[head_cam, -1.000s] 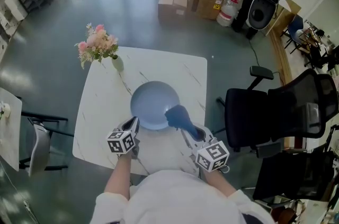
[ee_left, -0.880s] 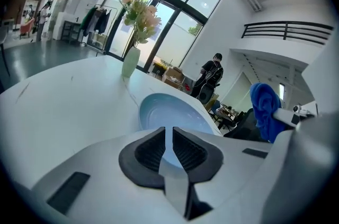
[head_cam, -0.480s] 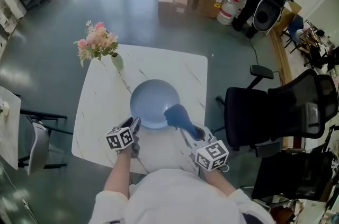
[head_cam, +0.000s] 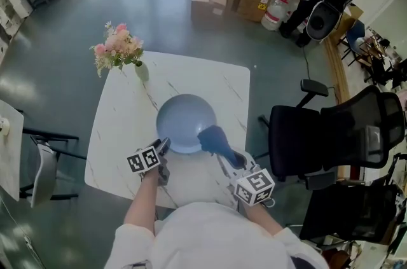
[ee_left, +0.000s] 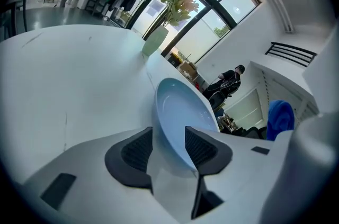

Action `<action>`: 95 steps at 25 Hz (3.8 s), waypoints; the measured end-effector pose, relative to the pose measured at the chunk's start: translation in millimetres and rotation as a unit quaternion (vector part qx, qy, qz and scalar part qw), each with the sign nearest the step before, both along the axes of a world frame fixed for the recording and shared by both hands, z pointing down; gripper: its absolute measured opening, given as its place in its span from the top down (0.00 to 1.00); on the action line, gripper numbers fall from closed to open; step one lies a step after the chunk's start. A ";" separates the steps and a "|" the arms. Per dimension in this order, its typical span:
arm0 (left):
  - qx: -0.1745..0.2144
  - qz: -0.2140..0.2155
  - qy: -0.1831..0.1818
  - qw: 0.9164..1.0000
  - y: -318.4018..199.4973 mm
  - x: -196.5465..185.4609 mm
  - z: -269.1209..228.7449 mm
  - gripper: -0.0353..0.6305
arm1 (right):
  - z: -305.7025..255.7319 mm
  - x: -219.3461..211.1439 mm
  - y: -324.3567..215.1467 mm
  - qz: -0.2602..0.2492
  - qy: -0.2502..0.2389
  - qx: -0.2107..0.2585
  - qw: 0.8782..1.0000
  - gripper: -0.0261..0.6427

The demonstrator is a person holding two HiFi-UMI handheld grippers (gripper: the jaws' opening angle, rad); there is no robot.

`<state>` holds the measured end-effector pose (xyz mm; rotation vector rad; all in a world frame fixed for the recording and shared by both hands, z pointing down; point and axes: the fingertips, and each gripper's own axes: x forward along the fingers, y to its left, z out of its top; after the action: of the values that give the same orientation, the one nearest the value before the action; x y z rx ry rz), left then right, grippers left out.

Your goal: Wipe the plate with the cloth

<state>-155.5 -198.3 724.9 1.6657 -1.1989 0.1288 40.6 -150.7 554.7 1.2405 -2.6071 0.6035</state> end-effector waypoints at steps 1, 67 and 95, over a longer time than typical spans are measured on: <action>-0.003 -0.001 0.004 1.000 -1.5 0.7 0.8 0.67 | 0.3 0.3 0.1 0.000 0.001 0.000 1.000 0.82; 0.195 -0.018 0.015 0.980 31.3 30.0 -173.4 0.88 | -44.2 2.9 -34.9 -0.007 0.042 0.079 0.996 0.82; 0.232 -0.007 -0.060 0.971 34.3 18.7 -187.6 0.88 | -18.8 11.8 -37.8 -0.027 0.123 0.024 0.992 0.82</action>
<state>-136.8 -163.9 537.3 2.0758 -1.4076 -0.0673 52.5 -188.5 535.9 1.1724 -2.4530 0.3552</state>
